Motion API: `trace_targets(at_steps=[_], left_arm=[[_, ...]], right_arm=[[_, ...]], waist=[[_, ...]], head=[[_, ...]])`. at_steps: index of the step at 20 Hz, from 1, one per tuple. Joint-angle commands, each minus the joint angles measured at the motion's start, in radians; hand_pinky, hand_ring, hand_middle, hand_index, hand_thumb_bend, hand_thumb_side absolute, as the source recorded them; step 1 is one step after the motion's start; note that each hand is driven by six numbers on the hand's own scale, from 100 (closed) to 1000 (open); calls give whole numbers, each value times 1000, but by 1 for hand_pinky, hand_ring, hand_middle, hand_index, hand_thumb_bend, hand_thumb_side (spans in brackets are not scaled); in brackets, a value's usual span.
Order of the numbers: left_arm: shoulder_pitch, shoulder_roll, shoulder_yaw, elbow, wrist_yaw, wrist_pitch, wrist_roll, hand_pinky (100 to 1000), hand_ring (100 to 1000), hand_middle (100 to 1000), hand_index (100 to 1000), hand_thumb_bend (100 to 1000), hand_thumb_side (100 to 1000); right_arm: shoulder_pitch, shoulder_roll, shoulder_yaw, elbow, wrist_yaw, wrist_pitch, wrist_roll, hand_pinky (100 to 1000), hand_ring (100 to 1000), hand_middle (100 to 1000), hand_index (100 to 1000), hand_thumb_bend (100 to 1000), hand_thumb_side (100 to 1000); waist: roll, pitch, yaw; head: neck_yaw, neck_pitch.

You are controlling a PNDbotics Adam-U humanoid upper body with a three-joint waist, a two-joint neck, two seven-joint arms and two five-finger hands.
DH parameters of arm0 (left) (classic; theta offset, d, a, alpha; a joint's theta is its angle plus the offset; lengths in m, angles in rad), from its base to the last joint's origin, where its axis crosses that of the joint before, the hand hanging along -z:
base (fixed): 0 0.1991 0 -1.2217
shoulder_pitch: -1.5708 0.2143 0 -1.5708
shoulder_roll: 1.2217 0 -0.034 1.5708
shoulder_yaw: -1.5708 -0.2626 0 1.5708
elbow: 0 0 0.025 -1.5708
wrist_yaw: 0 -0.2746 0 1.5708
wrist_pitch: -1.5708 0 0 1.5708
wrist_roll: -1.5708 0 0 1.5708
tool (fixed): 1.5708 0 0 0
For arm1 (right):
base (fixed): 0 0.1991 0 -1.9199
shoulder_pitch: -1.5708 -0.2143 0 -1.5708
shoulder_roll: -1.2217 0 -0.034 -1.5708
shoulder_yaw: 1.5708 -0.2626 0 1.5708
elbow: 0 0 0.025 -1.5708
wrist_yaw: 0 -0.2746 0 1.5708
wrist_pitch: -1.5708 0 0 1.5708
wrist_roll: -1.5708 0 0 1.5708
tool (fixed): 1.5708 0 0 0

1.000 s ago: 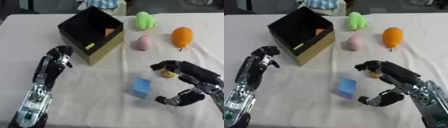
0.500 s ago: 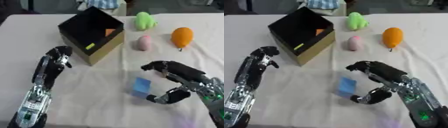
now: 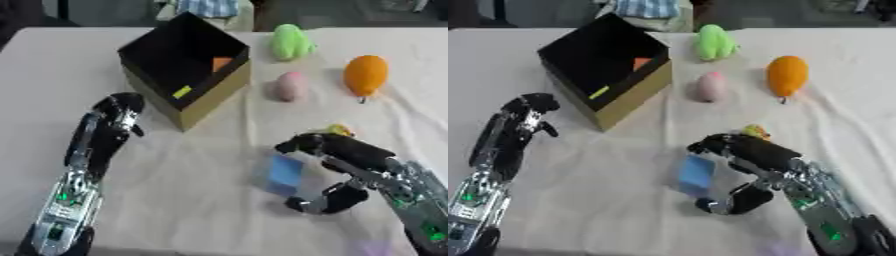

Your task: Pick up objects on the table and place them in the box.

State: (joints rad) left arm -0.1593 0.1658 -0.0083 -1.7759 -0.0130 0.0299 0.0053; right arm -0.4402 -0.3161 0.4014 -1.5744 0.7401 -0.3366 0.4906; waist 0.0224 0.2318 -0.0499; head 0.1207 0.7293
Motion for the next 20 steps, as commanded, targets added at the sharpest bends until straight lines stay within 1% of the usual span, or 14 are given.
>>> trace_targets(at_steps=[1,7,9,11,12,15,17,20], left_arm=[[-9,11,-2,-14,-1,-3,-3,423,747,617,703,406,608],[-9,11,-2,-14,0,-3,-3,423,747,617,703,405,608],[-9,11,-2,-14,0,-3,-3,423,747,617,703,405,609],[-9,11,-2,-14,-1,-3,-3,423,747,617,703,405,609],[-8,11,-2,-14,-1,-3,-3,423,747,617,703,405,609],[-7,10,-1,-14,0,-2,-2,423,747,617,703,405,609],[-7,10,-2,-13,-1,-2,-2,423,747,617,703,405,609],[-6,10,-1,-13,-1,-2,-1,423,747,617,703,404,609]], right_arm=[[-15,7,-4,15,20,-1,-14,783,795,771,916,426,465],[-18,32,-14,62,55,1,-69,770,775,743,895,413,462],[-18,38,-16,70,65,0,-96,762,761,714,869,406,455],[-19,40,-18,74,72,0,-129,750,739,661,816,393,441],[-19,40,-19,74,75,0,-149,741,719,622,769,376,423],[-20,41,-23,72,76,4,-214,731,697,587,731,356,411],[-20,40,-25,73,73,9,-246,725,682,568,700,333,397],[-21,36,-27,68,60,14,-283,719,668,553,682,318,387]], waist=[[-15,-28,1],[-13,-29,0],[-12,-28,0],[-12,-28,0],[-13,-28,0],[-13,-29,-1],[-14,-29,-2],[-14,-30,-2]], head=[[-3,0],[-4,-1],[-3,-1],[-3,0],[-3,0],[-2,0],[-2,1],[-1,1]])
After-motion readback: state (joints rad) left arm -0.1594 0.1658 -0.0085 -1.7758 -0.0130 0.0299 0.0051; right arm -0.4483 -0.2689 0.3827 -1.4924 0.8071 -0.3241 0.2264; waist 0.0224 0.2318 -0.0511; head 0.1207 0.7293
